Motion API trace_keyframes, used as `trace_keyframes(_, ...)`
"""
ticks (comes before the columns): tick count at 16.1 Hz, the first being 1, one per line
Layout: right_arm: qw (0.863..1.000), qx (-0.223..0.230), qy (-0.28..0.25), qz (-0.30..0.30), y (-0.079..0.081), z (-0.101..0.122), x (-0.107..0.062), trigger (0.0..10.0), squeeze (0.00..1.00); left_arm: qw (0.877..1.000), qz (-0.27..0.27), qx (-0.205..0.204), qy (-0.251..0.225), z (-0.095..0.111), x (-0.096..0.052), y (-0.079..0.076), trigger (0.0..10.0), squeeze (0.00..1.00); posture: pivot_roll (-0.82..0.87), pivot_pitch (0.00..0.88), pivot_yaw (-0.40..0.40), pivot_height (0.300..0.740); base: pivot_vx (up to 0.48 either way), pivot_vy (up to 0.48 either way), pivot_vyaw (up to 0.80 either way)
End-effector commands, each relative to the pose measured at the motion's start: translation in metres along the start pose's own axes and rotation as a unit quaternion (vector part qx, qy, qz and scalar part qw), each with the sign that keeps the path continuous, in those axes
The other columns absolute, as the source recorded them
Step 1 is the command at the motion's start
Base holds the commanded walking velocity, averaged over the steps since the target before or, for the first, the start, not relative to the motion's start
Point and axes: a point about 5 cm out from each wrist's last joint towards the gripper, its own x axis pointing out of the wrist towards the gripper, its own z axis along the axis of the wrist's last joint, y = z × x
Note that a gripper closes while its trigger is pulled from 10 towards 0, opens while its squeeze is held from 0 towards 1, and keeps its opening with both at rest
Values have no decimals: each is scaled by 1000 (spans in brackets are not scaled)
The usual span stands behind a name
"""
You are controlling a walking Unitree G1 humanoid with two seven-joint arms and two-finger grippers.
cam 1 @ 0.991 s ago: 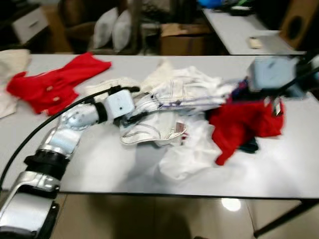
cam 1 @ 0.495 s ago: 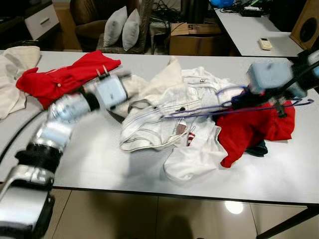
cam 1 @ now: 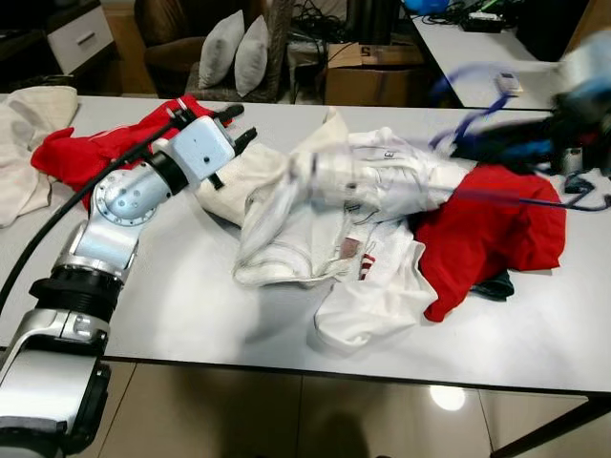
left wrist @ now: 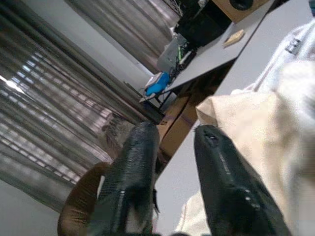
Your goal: Hang hanger
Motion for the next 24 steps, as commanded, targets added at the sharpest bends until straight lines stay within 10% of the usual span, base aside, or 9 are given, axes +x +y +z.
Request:
trace_keyframes(1, 999, 8, -22, -48, 1, -5, -5, 10000, 0, 997, -66, -26, 0, -6, -3, -22, 0, 0, -215, 0, 45, 740, 0, 0, 0)
trace_keyframes(10, 982, 57, -88, -155, 29, -4, 39, 10000, 0, 924, -92, -367, -59, 8, 2, -79, 0, 0, -251, 0, 86, 740, 0, 0, 0)
trace_keyframes(11, 983, 58, -87, -153, 34, -4, 44, 10000, 0, 914, -68, -397, -45, 5, 2, -78, 5373, 0, -249, 0, 87, 740, 0, 0, 0)
trace_keyframes(13, 984, 57, -80, -149, 39, -5, 50, 10000, 0, 913, -20, -407, -13, -4, 3, -70, 10000, 0, -246, 0, 87, 740, 0, 0, 0)
trace_keyframes(14, 987, 52, -67, -140, 46, -7, 57, 10000, 0, 942, 1, -335, 29, -15, -2, -56, 3569, 0, -245, 0, 87, 740, 0, 0, 0)
trace_keyframes(15, 987, 52, -65, -139, 47, -8, 58, 10000, 0, 946, 3, -322, 33, -17, -3, -53, 3569, 0, -245, 0, 87, 740, 0, 0, 0)
trace_keyframes(16, 987, 51, -57, -140, 48, -10, 60, 10000, 0, 941, 16, -338, 23, -16, -3, -46, 0, 0, -243, 0, 86, 740, 0, 0, 0)
trace_keyframes(23, 985, 69, -25, -154, 66, -27, 77, 10000, 0, 870, -11, -484, -90, 15, 7, -51, 0, 0, -234, 0, 90, 740, 0, 0, 0)
trace_keyframes(24, 985, 68, -27, -156, 66, -27, 78, 10000, 0, 881, -16, -468, -74, 15, 10, -55, 4392, 0, -235, 0, 92, 740, 0, 0, 0)
